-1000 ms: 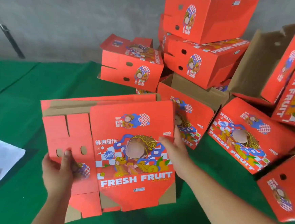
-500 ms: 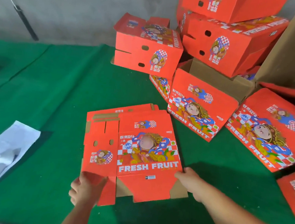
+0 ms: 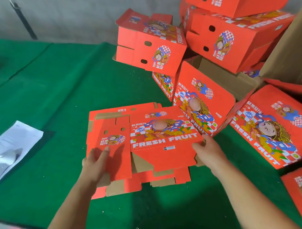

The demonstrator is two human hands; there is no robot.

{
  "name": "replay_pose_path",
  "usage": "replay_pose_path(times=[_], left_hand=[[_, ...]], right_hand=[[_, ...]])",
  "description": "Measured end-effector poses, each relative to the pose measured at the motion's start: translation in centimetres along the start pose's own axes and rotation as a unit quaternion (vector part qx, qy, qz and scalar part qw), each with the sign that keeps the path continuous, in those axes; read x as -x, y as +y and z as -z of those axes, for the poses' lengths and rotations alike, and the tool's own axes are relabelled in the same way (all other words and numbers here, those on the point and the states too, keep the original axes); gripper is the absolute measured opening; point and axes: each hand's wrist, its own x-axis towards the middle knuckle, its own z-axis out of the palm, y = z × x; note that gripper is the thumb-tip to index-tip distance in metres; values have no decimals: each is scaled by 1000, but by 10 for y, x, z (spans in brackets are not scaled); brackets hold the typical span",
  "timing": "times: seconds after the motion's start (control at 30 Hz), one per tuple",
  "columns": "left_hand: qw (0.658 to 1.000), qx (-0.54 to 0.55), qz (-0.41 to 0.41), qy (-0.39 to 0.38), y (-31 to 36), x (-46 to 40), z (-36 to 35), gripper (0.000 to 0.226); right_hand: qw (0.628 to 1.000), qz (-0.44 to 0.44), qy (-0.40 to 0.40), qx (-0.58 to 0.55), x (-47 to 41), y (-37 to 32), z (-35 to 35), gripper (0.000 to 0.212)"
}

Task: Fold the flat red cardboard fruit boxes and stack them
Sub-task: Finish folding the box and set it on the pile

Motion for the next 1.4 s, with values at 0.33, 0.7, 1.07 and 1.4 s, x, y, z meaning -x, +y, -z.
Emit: replay_pose_path(times=[0.33, 0.7, 1.07, 1.4], left_hand=[[962, 202, -58, -175, 30, 33, 31, 69], [962, 21, -194, -192, 81, 76, -45, 87], [894, -110, -417, 123, 125, 85, -33, 44], [923, 46, -383, -14, 135, 95, -81, 22]], right_hand=[[993, 50, -53, 93, 14, -23, 61, 7], [984, 138, -14, 114, 59, -21, 102, 46], [947, 219, 233, 7, 92, -30, 185, 17], [959, 152, 114, -210, 109, -27, 172, 18]])
